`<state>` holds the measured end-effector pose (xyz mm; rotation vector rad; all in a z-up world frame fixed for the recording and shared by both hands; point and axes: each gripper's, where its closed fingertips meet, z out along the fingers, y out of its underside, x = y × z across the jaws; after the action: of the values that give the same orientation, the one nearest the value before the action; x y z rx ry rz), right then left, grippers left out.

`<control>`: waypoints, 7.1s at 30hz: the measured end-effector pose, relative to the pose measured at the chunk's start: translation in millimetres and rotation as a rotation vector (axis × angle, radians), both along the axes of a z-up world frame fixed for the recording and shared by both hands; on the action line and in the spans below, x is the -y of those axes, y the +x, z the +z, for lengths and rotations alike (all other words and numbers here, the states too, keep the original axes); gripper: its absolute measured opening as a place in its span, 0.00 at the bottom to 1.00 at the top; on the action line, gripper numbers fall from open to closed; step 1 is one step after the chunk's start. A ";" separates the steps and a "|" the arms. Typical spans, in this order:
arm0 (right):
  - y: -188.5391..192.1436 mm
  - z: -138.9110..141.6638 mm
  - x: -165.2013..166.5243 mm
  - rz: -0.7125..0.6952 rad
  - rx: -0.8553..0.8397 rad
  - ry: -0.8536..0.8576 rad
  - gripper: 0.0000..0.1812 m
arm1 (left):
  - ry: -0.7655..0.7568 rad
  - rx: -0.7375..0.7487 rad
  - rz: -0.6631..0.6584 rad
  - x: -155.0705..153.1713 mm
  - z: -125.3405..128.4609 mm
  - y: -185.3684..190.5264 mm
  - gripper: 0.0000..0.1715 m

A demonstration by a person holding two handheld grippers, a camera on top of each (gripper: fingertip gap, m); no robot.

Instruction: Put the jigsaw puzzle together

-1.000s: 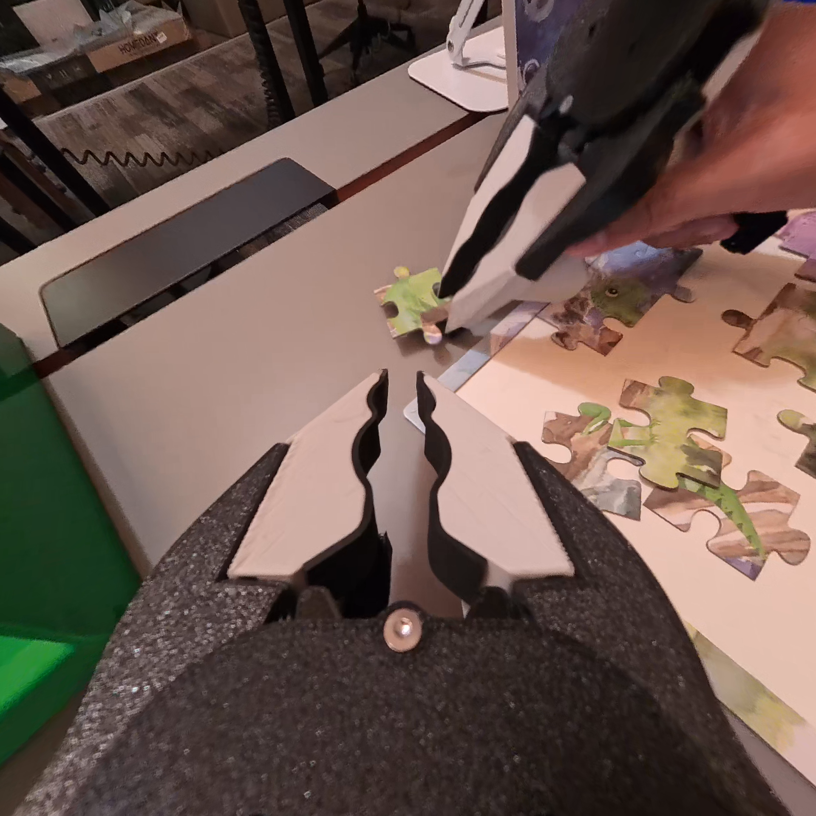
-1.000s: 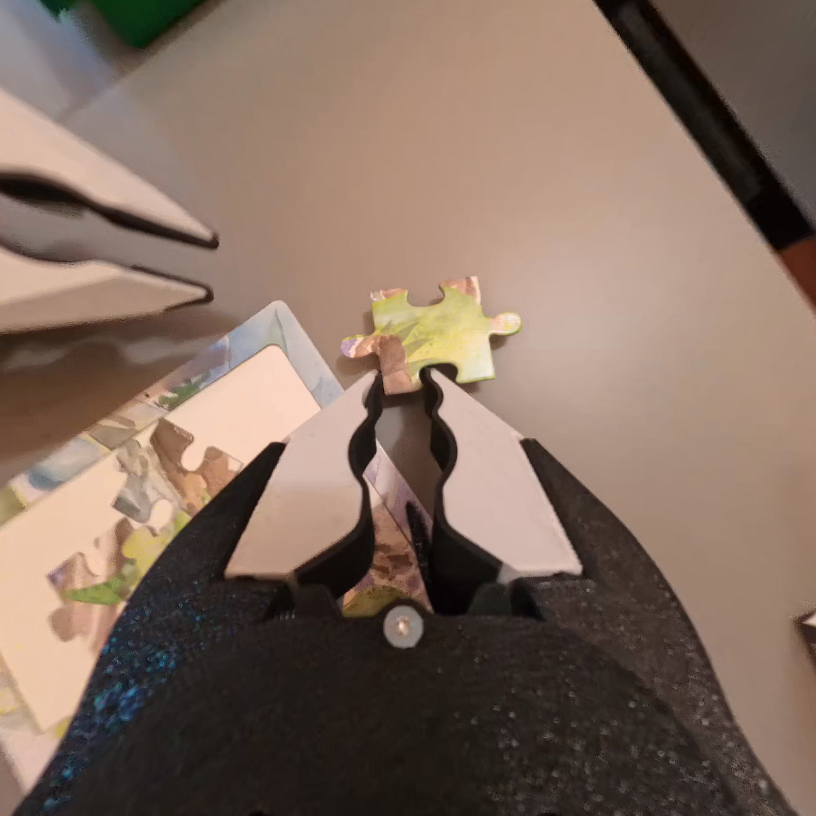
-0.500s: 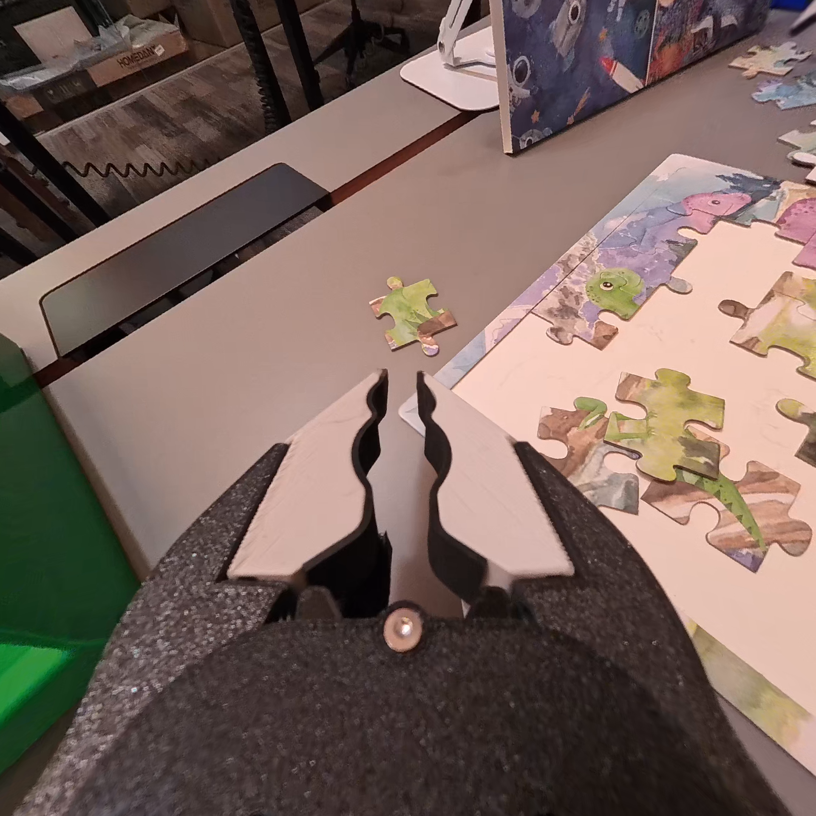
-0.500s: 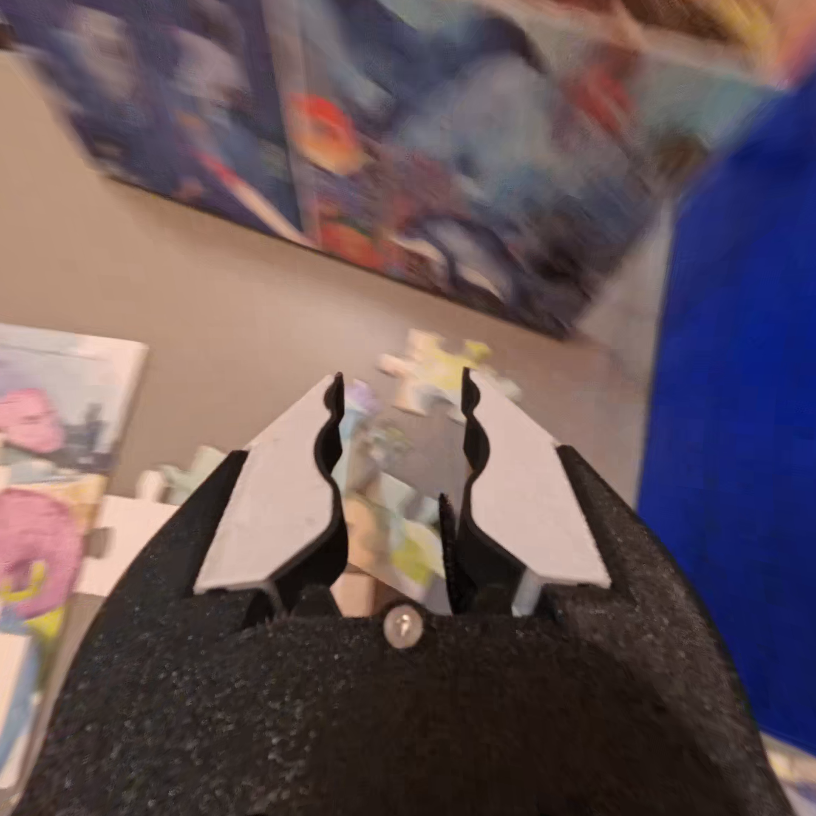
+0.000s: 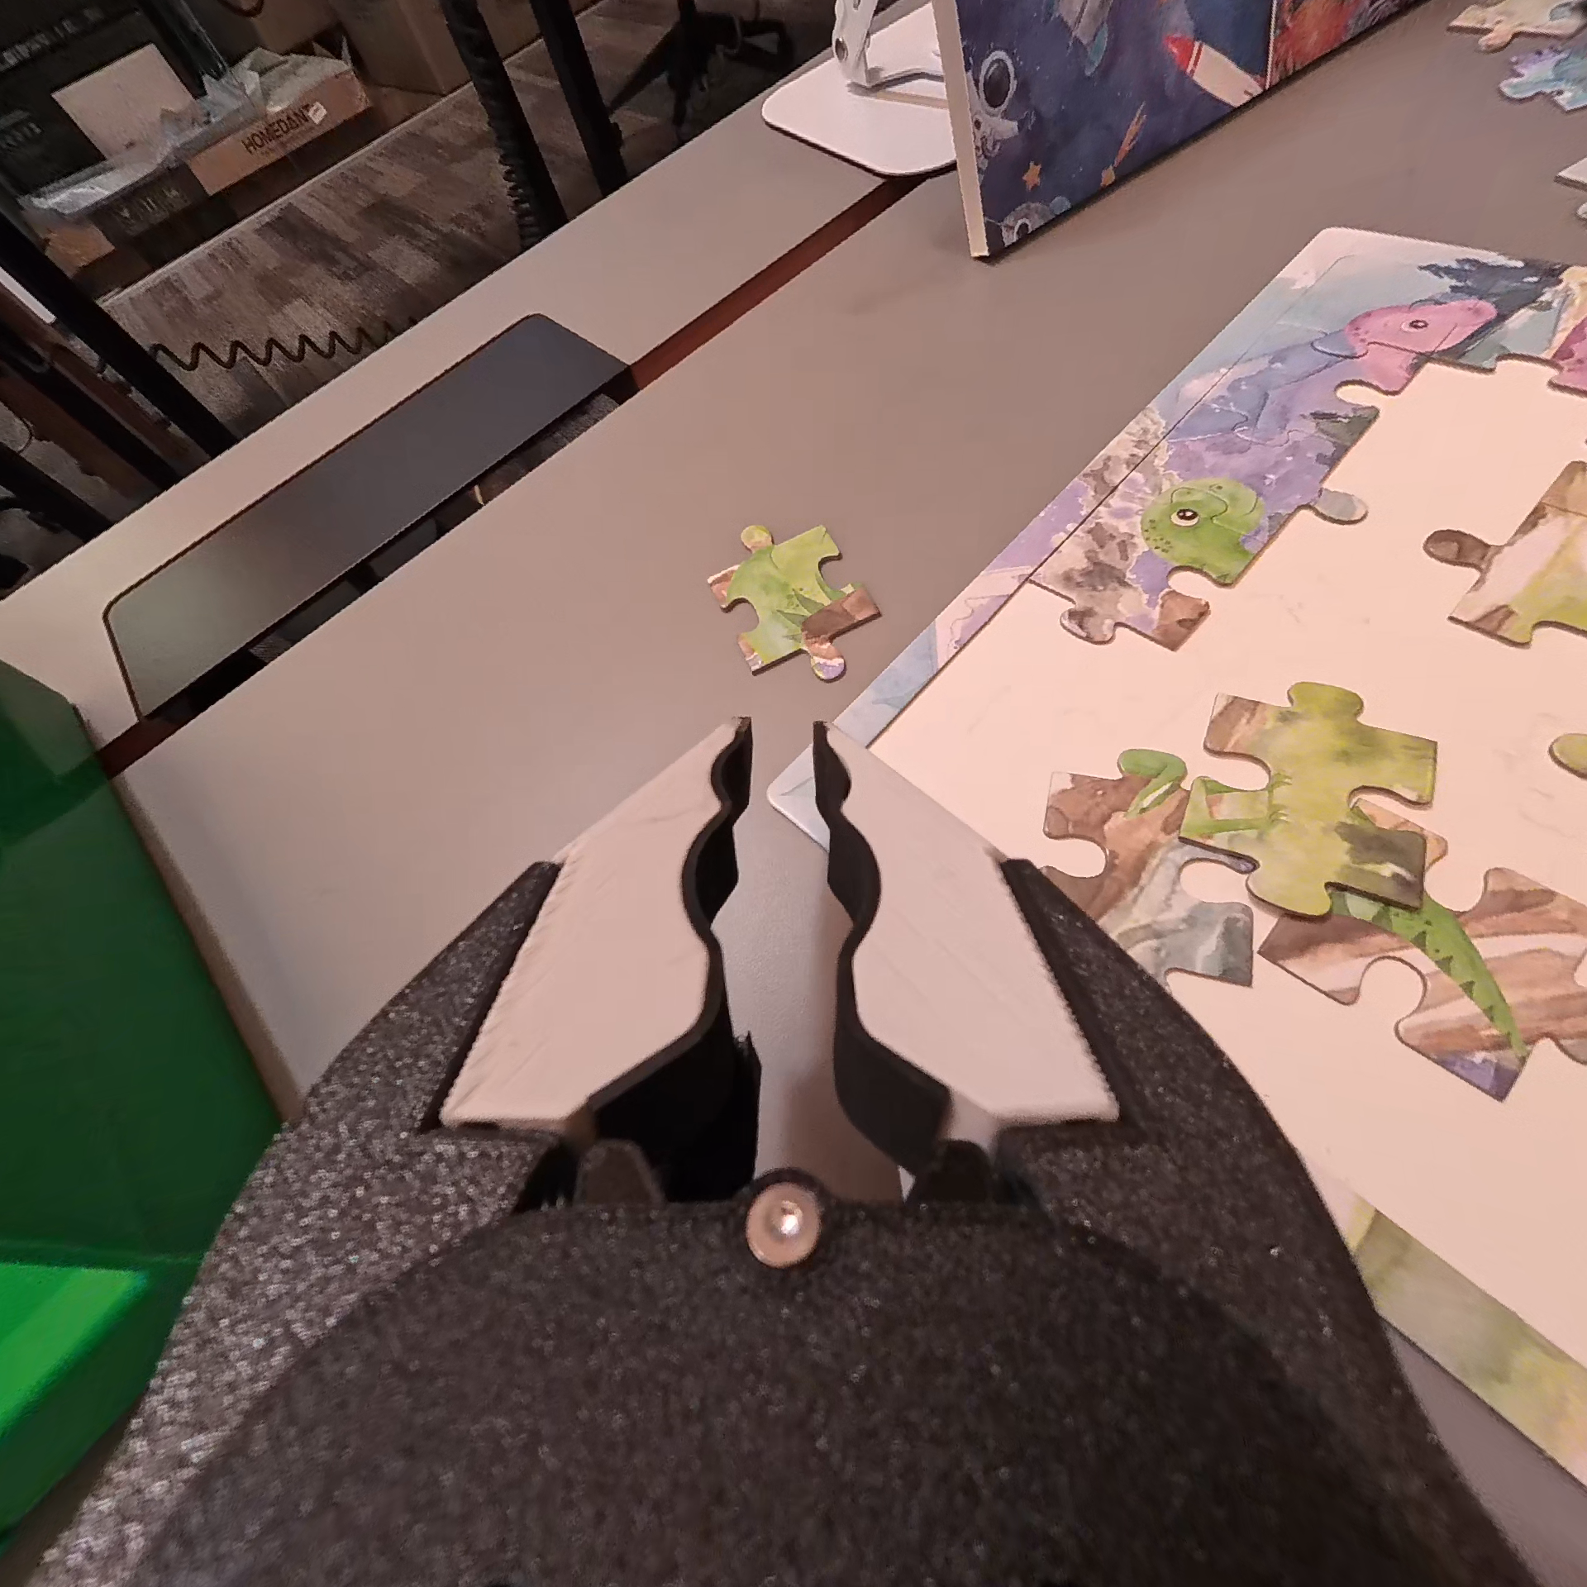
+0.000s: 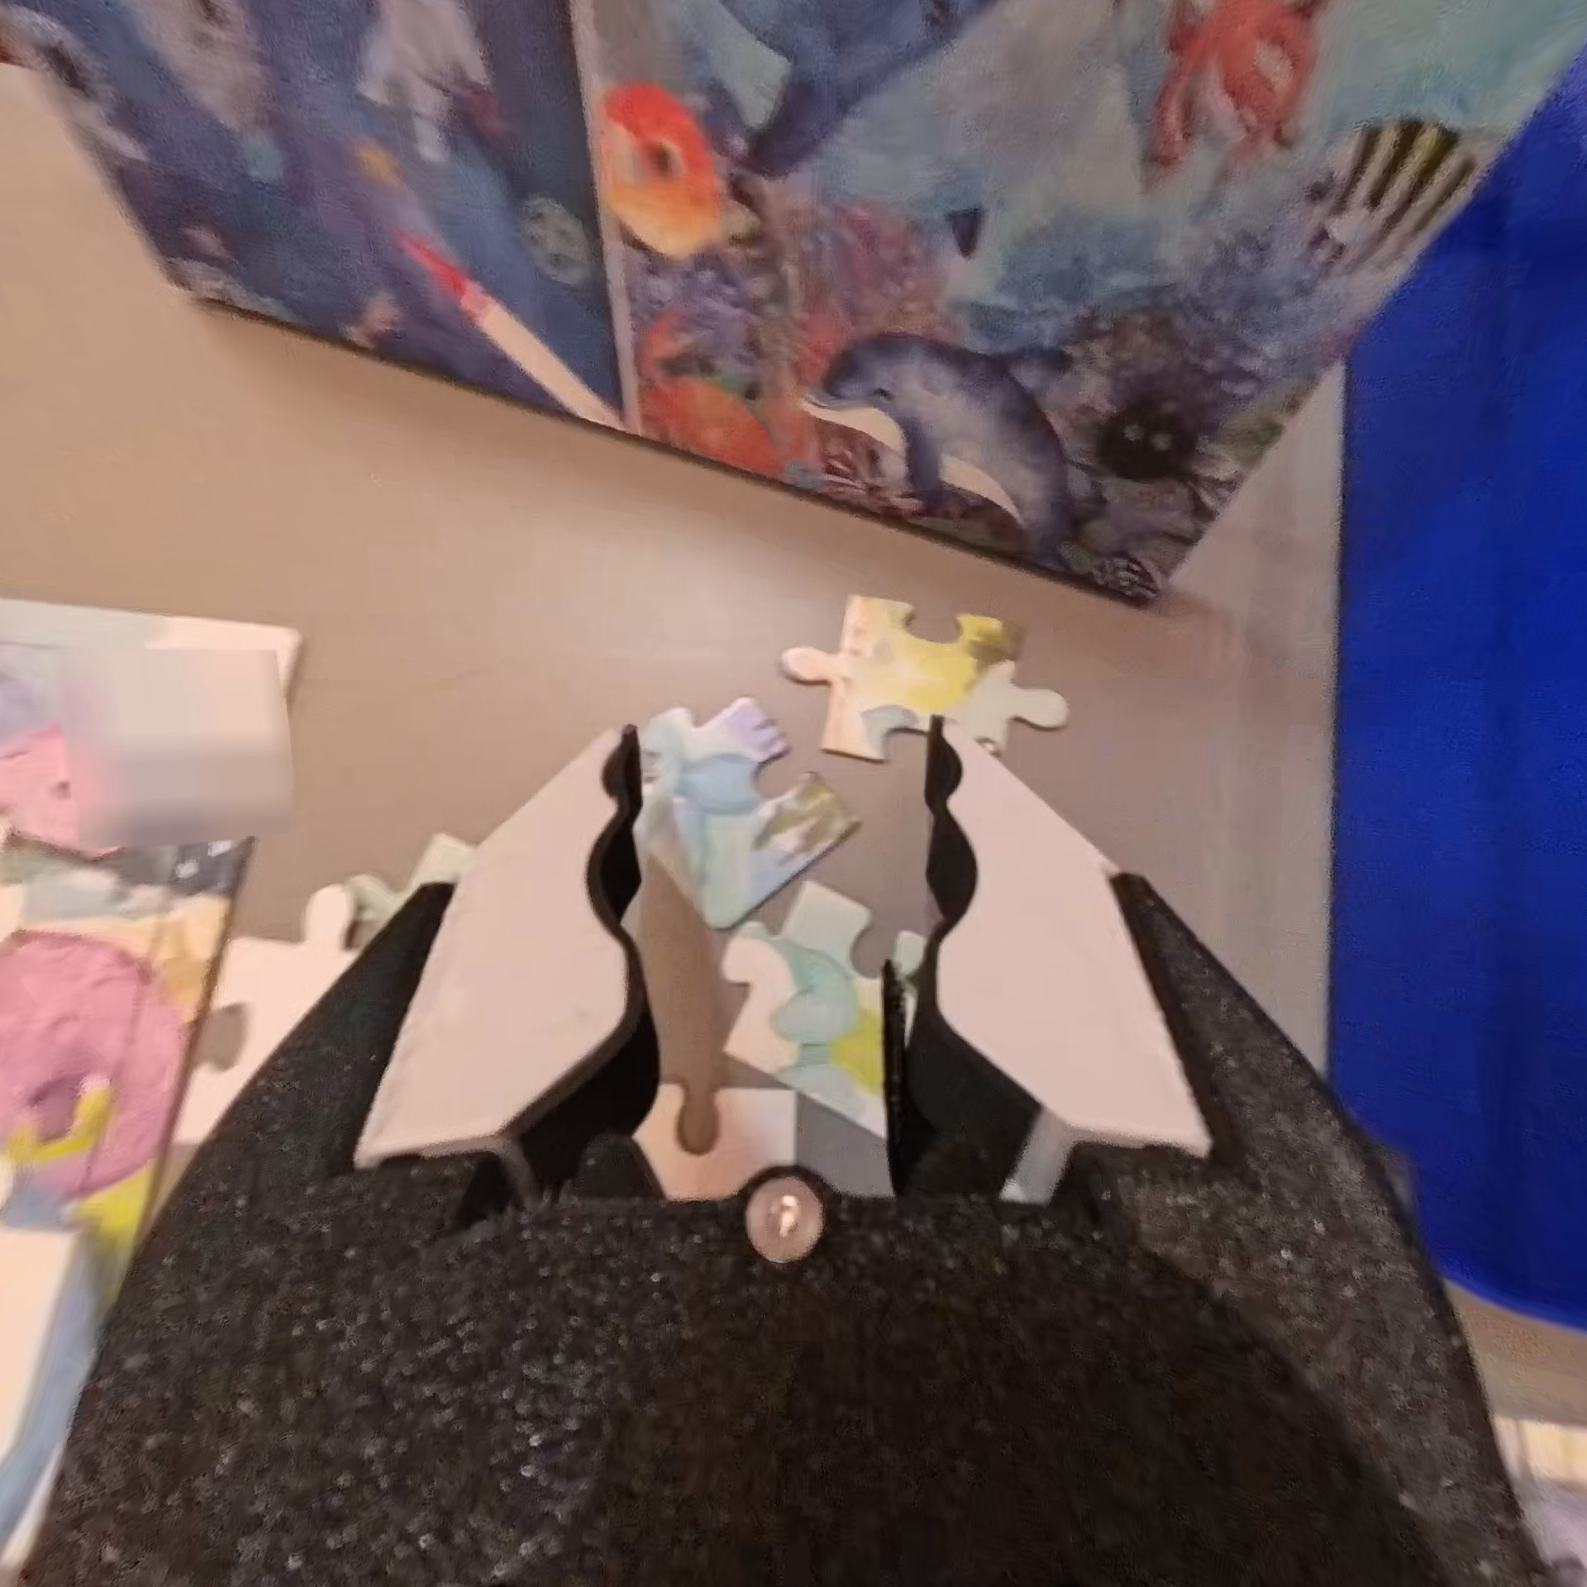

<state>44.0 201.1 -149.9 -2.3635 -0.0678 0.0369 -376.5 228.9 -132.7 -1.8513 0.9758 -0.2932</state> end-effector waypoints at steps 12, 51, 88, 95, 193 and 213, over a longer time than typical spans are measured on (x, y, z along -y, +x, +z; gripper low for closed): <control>-111.5 -18.9 73.6 0.623 0.096 -0.037 0.45 | 0.018 -0.041 -0.009 2.2 -3.2 2.7 0.08; -64.4 -18.7 126.1 0.440 0.056 -0.083 0.10 | 0.052 -0.079 -0.053 9.7 -4.6 10.8 0.08; -316.1 87.5 118.4 0.841 0.564 0.592 0.06 | -0.629 0.770 -0.698 143.1 85.4 85.1 0.01; -316.3 65.0 103.7 0.724 -0.377 0.199 0.18 | 0.623 -0.031 -0.449 110.3 72.4 73.2 0.01; -187.6 18.7 137.5 0.592 0.196 -0.168 0.12 | 0.095 -0.359 -0.192 19.3 -37.4 9.8 0.00; -193.4 -7.0 142.6 0.729 0.129 -0.180 0.00 | 0.106 -0.366 -0.192 19.0 -37.1 10.2 0.00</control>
<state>-149.3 58.5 -156.9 -2.3885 -1.0174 0.2488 -366.3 209.9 -169.8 -1.7500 1.3963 -0.0132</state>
